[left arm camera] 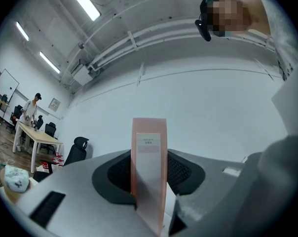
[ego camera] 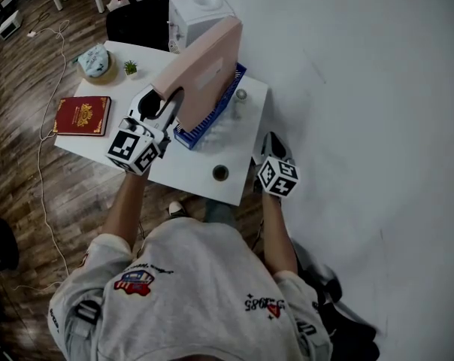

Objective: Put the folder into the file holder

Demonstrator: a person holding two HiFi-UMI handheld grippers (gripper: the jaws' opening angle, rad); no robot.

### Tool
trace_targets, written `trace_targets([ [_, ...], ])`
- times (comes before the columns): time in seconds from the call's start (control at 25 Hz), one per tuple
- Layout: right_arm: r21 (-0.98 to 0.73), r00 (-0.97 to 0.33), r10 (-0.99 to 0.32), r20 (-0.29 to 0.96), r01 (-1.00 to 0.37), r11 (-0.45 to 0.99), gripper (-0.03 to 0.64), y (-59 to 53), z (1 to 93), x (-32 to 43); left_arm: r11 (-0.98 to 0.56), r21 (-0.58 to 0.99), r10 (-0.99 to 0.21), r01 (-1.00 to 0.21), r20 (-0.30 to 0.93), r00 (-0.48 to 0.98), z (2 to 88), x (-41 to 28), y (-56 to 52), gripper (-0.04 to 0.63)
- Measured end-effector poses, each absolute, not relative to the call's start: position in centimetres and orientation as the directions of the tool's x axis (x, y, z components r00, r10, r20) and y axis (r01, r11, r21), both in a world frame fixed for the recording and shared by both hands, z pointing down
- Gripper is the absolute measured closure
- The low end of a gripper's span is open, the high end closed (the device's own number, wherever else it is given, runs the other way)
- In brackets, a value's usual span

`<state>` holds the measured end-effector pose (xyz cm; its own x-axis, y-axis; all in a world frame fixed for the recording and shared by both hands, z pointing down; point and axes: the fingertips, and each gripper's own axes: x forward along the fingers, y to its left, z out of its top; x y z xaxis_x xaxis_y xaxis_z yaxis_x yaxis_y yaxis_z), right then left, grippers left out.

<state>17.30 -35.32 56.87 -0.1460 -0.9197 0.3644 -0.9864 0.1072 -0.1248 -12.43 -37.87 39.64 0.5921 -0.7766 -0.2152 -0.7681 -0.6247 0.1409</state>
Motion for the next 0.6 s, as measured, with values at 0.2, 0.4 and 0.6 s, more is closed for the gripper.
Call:
trace_targets([
  [0.2,-0.115,-0.152,-0.914,0.377,-0.986,0.117,0.623,-35.5,57.6,17.0,-0.616,0.157,-0.785,-0.772,-0.193,0.588,41.8,-12.0,-38.5,0.442],
  [0.4,-0.117,-0.153,-0.912,0.381,-0.986,0.117,0.623,-35.5,57.8,16.8,-0.604,0.193,-0.797,-0.774,-0.179,0.577,43.6,-12.1,-39.0,0.442],
  [0.6,-0.116,-0.154,-0.909,0.387,-0.986,0.118,0.623,-35.5,58.2,16.9,-0.592,0.204,-0.806,-0.78,-0.174,0.566,43.9,-12.3,-39.2,0.442],
])
